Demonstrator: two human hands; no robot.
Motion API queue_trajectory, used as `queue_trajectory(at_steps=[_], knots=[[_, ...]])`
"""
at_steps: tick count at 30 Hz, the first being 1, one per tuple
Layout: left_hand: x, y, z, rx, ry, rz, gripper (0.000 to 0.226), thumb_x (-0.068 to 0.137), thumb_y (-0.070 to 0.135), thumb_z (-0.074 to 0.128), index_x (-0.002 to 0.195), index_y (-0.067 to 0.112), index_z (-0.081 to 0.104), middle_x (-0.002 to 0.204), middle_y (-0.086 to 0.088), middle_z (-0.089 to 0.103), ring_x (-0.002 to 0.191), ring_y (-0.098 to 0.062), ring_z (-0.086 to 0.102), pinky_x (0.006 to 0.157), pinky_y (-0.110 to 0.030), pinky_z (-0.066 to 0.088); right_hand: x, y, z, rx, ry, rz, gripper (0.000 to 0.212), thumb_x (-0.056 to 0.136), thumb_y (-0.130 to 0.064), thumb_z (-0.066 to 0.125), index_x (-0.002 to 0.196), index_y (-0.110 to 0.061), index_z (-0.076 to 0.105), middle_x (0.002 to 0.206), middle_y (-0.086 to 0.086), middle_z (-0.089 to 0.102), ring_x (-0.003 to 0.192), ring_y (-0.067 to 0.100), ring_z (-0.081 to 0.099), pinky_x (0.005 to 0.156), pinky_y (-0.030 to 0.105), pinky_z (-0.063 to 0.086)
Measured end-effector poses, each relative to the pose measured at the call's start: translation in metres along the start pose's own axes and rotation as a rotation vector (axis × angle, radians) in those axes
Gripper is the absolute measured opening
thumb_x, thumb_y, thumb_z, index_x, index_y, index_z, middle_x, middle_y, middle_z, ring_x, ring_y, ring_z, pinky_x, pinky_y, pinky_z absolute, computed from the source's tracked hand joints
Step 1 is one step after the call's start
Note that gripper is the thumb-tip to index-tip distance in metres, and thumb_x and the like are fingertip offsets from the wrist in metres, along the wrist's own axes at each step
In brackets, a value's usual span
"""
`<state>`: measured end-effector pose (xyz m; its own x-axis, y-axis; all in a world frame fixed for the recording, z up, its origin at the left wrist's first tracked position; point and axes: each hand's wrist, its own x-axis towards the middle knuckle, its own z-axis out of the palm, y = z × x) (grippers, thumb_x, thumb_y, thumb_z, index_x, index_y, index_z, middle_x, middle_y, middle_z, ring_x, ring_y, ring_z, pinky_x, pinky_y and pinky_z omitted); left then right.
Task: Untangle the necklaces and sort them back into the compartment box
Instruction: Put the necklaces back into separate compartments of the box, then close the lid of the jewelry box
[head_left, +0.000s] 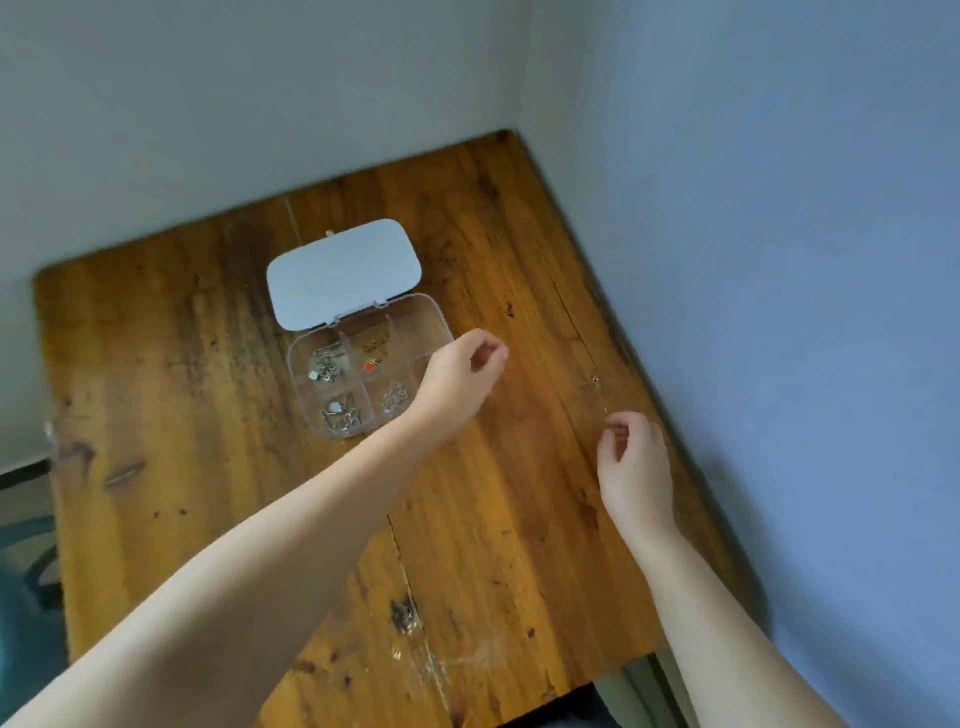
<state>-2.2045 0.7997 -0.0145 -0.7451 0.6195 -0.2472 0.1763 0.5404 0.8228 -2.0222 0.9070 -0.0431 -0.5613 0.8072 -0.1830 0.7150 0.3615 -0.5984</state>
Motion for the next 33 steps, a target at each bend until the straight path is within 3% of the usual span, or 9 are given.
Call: queue_trajectory(at_steps=[3, 6, 10, 13, 16, 18, 21, 29, 33], knots=[[-0.014, -0.036, -0.07, -0.022, 0.336, -0.133, 0.007, 0.094, 0.025, 0.051, 0.094, 0.026, 0.058, 0.082, 0.012, 0.061, 0.076, -0.006, 0.059, 0.062, -0.015, 0.047, 0.043, -0.061, 0.023, 0.089, -0.117, -0.154, 0.019, 0.096, -0.015, 0.05, 0.113, -0.016, 0.057, 0.115, 0.005, 0.061, 0.093, 0.009, 0.054, 0.069, 0.01, 0.039], [-0.013, -0.075, -0.121, 0.054, 0.624, -0.345, 0.023, 0.093, 0.026, 0.05, 0.113, 0.016, 0.055, 0.106, -0.003, 0.059, 0.095, -0.019, 0.057, 0.084, -0.035, 0.052, 0.079, -0.122, 0.059, 0.146, -0.214, -0.248, 0.025, 0.097, -0.018, 0.048, 0.121, -0.017, 0.053, 0.12, 0.006, 0.06, 0.103, 0.015, 0.058, 0.07, 0.009, 0.039], [0.015, -0.098, -0.138, 0.08, 0.493, -0.539, 0.06, 0.094, 0.034, 0.049, 0.145, 0.012, 0.025, 0.144, -0.013, 0.04, 0.129, -0.03, 0.042, 0.102, -0.044, 0.038, 0.124, -0.181, 0.102, 0.222, -0.455, -0.106, 0.051, 0.1, -0.031, 0.041, 0.146, -0.019, 0.026, 0.146, 0.005, 0.044, 0.131, 0.025, 0.045, 0.098, 0.033, 0.041], [0.038, -0.107, -0.141, -0.167, 0.491, -0.617, 0.055, 0.094, 0.028, 0.051, 0.143, 0.01, 0.032, 0.141, -0.012, 0.047, 0.123, -0.028, 0.05, 0.094, -0.037, 0.044, 0.15, -0.2, 0.123, 0.32, -0.579, 0.041, 0.057, 0.1, -0.033, 0.041, 0.15, -0.018, 0.019, 0.156, 0.006, 0.029, 0.139, 0.029, 0.032, 0.11, 0.048, 0.035], [0.045, -0.11, -0.151, -0.482, 0.56, -0.667, 0.031, 0.091, 0.012, 0.053, 0.12, 0.007, 0.06, 0.102, -0.01, 0.067, 0.079, -0.018, 0.064, 0.062, -0.024, 0.05, 0.158, -0.2, 0.128, 0.395, -0.632, 0.032, 0.044, 0.098, -0.019, 0.045, 0.141, -0.013, 0.039, 0.143, 0.006, 0.049, 0.127, 0.026, 0.049, 0.098, 0.04, 0.048], [0.04, -0.109, -0.156, -0.467, 0.557, -0.675, 0.02, 0.089, 0.008, 0.055, 0.106, 0.009, 0.064, 0.093, -0.009, 0.066, 0.069, -0.015, 0.058, 0.057, -0.023, 0.047, 0.156, -0.198, 0.123, 0.405, -0.622, -0.007, 0.035, 0.096, -0.018, 0.051, 0.131, -0.015, 0.053, 0.129, 0.003, 0.061, 0.113, 0.021, 0.058, 0.084, 0.032, 0.052], [0.029, -0.102, -0.162, -0.415, 0.551, -0.593, 0.011, 0.087, 0.008, 0.057, 0.094, 0.014, 0.062, 0.093, -0.008, 0.064, 0.08, -0.02, 0.058, 0.067, -0.028, 0.049, 0.152, -0.194, 0.112, 0.405, -0.607, -0.036, 0.032, 0.094, -0.021, 0.056, 0.125, -0.017, 0.055, 0.122, 0.003, 0.064, 0.104, 0.018, 0.061, 0.081, 0.029, 0.053], [0.019, -0.093, -0.155, -0.172, 0.541, -0.422, 0.013, 0.088, 0.006, 0.056, 0.098, 0.015, 0.057, 0.098, -0.006, 0.064, 0.091, -0.021, 0.06, 0.074, -0.031, 0.049, 0.136, -0.184, 0.099, 0.357, -0.495, -0.142, 0.011, 0.092, -0.014, 0.057, 0.099, -0.022, 0.061, 0.101, -0.002, 0.066, 0.096, 0.017, 0.062, 0.081, 0.035, 0.056], [0.002, -0.092, -0.152, -0.023, 0.511, -0.283, 0.018, 0.088, 0.005, 0.052, 0.099, 0.016, 0.06, 0.093, -0.001, 0.066, 0.086, -0.019, 0.06, 0.067, -0.029, 0.048, 0.125, -0.175, 0.084, 0.282, -0.489, -0.281, 0.017, 0.094, -0.016, 0.054, 0.091, -0.028, 0.065, 0.09, -0.01, 0.067, 0.088, 0.011, 0.061, 0.066, 0.017, 0.043]])
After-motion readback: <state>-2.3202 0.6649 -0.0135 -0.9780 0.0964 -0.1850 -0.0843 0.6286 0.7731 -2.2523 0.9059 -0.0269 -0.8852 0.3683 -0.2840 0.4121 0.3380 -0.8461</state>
